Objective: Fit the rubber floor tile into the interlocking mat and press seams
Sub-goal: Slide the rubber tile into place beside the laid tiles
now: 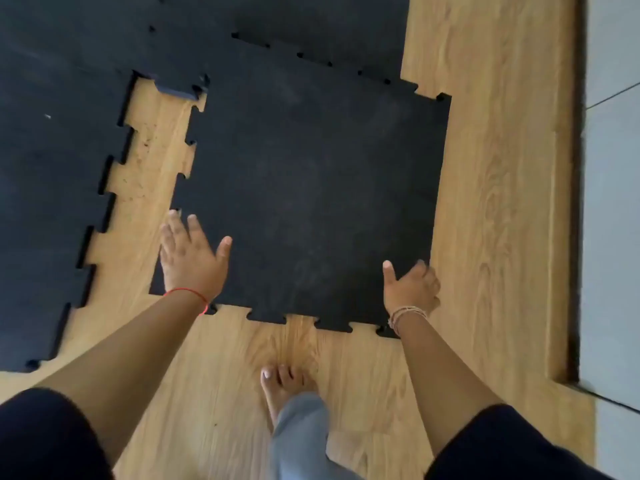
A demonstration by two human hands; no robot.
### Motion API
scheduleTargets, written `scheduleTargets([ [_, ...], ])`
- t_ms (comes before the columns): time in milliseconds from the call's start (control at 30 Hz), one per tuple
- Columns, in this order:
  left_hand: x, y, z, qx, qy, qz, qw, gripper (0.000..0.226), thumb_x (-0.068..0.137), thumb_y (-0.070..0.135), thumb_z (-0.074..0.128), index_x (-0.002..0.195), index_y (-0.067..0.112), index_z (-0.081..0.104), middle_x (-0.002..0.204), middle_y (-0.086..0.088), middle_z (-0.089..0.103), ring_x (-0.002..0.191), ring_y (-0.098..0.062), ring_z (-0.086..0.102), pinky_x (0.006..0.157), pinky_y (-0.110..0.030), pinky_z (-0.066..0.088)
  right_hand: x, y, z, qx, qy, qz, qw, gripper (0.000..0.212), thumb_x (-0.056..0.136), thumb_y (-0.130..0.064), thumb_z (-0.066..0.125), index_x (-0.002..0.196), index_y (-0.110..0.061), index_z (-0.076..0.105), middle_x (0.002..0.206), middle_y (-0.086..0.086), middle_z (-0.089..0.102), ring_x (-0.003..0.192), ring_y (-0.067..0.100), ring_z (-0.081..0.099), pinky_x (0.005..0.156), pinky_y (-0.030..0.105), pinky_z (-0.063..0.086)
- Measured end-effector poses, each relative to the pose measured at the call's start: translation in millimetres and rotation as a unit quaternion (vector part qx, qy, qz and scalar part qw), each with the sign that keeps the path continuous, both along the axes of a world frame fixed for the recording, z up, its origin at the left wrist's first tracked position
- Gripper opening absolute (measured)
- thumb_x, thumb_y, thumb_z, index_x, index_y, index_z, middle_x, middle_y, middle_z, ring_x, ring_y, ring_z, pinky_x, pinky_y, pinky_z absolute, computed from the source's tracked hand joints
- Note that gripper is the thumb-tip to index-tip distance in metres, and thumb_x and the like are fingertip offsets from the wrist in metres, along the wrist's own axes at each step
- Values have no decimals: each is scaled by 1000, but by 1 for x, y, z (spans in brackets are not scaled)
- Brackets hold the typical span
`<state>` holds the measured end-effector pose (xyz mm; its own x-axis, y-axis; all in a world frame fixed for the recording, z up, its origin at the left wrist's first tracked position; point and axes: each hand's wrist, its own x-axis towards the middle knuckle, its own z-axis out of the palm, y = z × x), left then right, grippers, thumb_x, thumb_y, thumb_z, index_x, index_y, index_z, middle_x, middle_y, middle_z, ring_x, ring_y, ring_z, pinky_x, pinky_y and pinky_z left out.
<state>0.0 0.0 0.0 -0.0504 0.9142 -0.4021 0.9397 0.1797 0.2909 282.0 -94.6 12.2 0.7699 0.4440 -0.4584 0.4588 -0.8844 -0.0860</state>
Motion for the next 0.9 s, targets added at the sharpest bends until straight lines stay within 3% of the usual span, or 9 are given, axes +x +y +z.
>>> scheduleTargets([
  [100, -11, 10, -34, 16, 4, 31, 999, 72, 93, 42, 38, 142, -3, 10, 152, -24, 7, 138, -39, 5, 111, -48, 7, 5, 1, -33, 19, -39, -118, 992, 78, 89, -55, 41, 143, -5, 16, 149, 21, 26, 134, 39, 26, 107, 52, 25],
  [200, -3, 19, -51, 69, 18, 55, 996, 78, 90, 45, 44, 139, -6, 13, 145, -31, 20, 131, -45, 19, 104, -57, 14, 9, 0, -47, 27, -60, -112, 992, 85, 85, -61, 42, 143, -7, 14, 145, 23, 29, 132, 40, 28, 104, 55, 25],
  [300, 9, 28, -50, 112, 0, 117, 987, 84, 82, 52, 55, 131, -10, 26, 132, -34, 34, 121, -46, 29, 100, -57, 18, 27, 3, -49, 65, -42, -181, 980, 85, 80, -66, 47, 139, -7, 29, 142, 22, 34, 131, 40, 30, 105, 55, 25],
  [367, 8, 35, -47, 132, -35, 174, 975, 84, 76, 57, 60, 123, -7, 34, 126, -31, 41, 117, -43, 34, 99, -54, 22, 42, 3, -50, 89, -22, -215, 972, 82, 78, -69, 46, 128, -4, 43, 131, 22, 45, 121, 40, 41, 101, 52, 34],
  [467, -3, 51, -40, 108, -101, 245, 958, 86, 71, 63, 60, 119, -4, 35, 121, -28, 48, 114, -43, 41, 97, -52, 32, 52, -4, -53, 130, 28, -231, 964, 81, 78, -68, 47, 123, -1, 48, 125, 23, 51, 113, 40, 48, 97, 47, 36],
  [567, -21, 71, -30, 23, -138, 278, 950, 97, 73, 70, 50, 130, -5, 28, 116, -25, 53, 106, -42, 50, 86, -48, 45, 55, -9, -52, 163, 93, -270, 945, 82, 81, -62, 50, 127, 5, 45, 133, 26, 46, 120, 41, 43, 103, 45, 30],
  [667, -33, 83, -25, 4, -152, 255, 955, 83, 80, 69, 40, 127, 1, 39, 119, -20, 54, 102, -37, 53, 74, -39, 41, 51, -14, -49, 194, 143, -281, 929, 80, 84, -57, 50, 126, 10, 42, 135, 29, 43, 122, 44, 40, 107, 47, 27],
  [800, -46, 80, -16, 94, -89, 234, 964, 57, 90, 55, 34, 112, 6, 52, 89, -12, 58, 77, -28, 51, 62, -34, 38, 35, -26, -48, 244, 180, -296, 906, 78, 84, -52, 54, 133, 5, 34, 141, 28, 35, 128, 44, 33, 110, 52, 24],
  [900, -74, 62, -15, 147, -87, 243, 955, 48, 91, 51, 36, 100, 7, 55, 94, -16, 62, 85, -33, 55, 64, -36, 39, 12, -39, -48, 243, 242, -294, 892, 80, 80, -54, 58, 134, 0, 35, 143, 24, 36, 130, 43, 33, 111, 54, 22],
])
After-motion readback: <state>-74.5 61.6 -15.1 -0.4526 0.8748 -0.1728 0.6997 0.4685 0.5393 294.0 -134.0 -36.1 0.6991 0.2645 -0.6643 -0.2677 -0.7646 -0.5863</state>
